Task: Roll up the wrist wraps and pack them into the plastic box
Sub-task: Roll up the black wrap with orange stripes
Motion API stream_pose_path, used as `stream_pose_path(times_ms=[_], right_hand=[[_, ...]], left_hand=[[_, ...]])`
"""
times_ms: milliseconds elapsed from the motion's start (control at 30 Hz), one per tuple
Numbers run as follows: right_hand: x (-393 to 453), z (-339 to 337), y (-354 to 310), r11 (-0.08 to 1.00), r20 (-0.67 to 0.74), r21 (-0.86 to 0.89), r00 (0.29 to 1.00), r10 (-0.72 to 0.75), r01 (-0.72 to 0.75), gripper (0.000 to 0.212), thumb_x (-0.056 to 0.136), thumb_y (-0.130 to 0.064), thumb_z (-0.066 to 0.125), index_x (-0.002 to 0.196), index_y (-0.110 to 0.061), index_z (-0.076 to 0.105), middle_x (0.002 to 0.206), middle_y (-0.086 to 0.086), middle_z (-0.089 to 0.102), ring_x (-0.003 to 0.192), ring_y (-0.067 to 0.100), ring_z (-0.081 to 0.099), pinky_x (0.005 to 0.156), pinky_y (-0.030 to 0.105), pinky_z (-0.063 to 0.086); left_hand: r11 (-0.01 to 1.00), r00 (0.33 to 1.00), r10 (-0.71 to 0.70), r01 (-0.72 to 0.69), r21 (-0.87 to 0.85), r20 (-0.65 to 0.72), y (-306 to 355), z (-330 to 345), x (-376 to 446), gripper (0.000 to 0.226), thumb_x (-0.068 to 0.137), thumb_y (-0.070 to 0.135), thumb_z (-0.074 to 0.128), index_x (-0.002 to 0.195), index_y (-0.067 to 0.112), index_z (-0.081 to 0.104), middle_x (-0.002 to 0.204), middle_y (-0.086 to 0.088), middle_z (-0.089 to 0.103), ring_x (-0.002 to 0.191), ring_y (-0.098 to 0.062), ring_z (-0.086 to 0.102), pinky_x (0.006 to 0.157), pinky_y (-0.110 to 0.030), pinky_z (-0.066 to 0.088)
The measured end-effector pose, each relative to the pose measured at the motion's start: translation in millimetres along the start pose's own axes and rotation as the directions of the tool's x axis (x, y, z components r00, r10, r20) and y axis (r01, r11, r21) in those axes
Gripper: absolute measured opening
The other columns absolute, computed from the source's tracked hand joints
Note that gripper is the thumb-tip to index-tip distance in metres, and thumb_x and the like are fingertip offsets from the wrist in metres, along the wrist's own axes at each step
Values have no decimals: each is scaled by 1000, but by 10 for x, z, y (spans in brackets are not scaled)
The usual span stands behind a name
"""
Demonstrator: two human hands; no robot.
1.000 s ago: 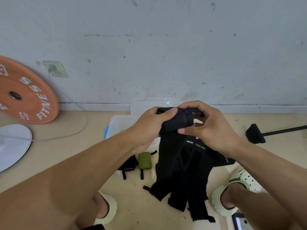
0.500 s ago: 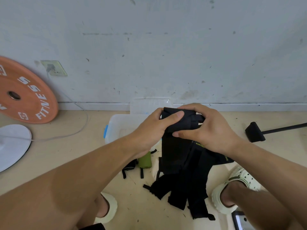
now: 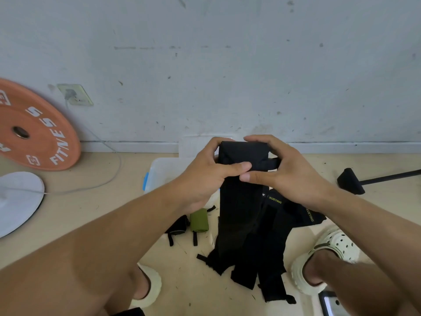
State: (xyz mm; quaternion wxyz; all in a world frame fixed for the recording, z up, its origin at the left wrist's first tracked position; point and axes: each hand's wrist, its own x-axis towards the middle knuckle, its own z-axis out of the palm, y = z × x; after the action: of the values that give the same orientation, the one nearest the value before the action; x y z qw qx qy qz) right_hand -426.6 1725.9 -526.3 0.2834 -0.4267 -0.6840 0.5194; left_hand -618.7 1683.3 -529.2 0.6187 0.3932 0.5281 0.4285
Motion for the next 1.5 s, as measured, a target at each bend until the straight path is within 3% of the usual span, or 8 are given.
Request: stream_pose_path(times_ms=[100, 267, 533, 833, 1033, 1200, 1367, 1500], right_hand=[[-7, 11, 22, 997, -17, 20, 997, -69, 69, 56, 75, -12, 89, 122, -30, 65, 114, -3, 70, 89, 26, 72, 79, 25, 58], [0, 25, 79, 990, -48, 7, 989, -138, 139, 57, 75, -6, 90, 118, -37, 67, 118, -7, 69, 103, 33, 68, 90, 46, 60], [-35, 112, 126, 986, -78, -37, 983, -164, 161, 64, 78, -2, 87, 125, -39, 65, 129, -7, 62, 116, 18, 65, 95, 44, 58], [-35, 22, -3, 1000, 19, 23, 1000, 10, -11, 68, 66, -42, 85, 129, -43, 60, 123, -11, 69, 103, 18, 72, 92, 33, 60], [-67, 60, 6, 995, -48, 80, 997, -59, 63, 58, 69, -21, 91, 120, -32, 65, 115, -4, 72, 98, 21, 73, 79, 31, 62], [-98, 118, 49, 990, -121, 43, 984, -129, 135, 61, 69, -18, 94, 120, -38, 65, 115, -6, 71, 103, 23, 70, 83, 41, 63], [-136, 208, 140, 984, -123, -106, 980, -158, 146, 75, 76, -24, 90, 139, -41, 55, 127, -13, 63, 113, 13, 64, 86, 19, 57], [-84, 164, 129, 997, -47, -65, 998, -36, 33, 90, 78, -27, 89, 153, -41, 41, 134, -15, 62, 115, -2, 63, 88, 7, 49]], left_hand=[[999, 999, -8, 10, -49, 43, 22, -24, -17, 46, 85, 7, 79, 123, 24, 61, 111, -1, 68, 100, -17, 73, 83, -33, 60], [990, 994, -83, 90, -109, 70, 67, 9, -50, 60, 80, 40, 77, 133, 17, 61, 128, -5, 70, 112, -20, 72, 86, -39, 62], [992, 995, -91, 88, -92, -28, 82, -13, -21, 41, 91, 23, 76, 128, 9, 65, 124, -12, 72, 111, -27, 73, 91, -42, 62], [999, 999, 8, -9, -39, -32, 66, -58, -27, 44, 81, 2, 82, 119, 17, 66, 111, -5, 69, 95, -17, 73, 85, -34, 60], [999, 1000, -13, 13, -31, 22, 117, -50, -58, 58, 70, 32, 85, 123, 17, 66, 112, -1, 73, 99, -15, 74, 89, -37, 60], [988, 990, -100, 110, -112, 95, 69, 36, -110, 48, 98, 39, 65, 140, 18, 55, 133, -11, 69, 121, -29, 69, 102, -52, 56], [963, 990, -121, 133, -233, 67, 13, 57, -109, 46, 99, 30, 67, 141, 15, 53, 132, -17, 68, 118, -35, 69, 101, -53, 56], [976, 996, -84, 80, -201, -11, -9, 69, -90, 39, 94, 15, 72, 130, 16, 56, 125, -12, 69, 111, -26, 72, 85, -34, 62]])
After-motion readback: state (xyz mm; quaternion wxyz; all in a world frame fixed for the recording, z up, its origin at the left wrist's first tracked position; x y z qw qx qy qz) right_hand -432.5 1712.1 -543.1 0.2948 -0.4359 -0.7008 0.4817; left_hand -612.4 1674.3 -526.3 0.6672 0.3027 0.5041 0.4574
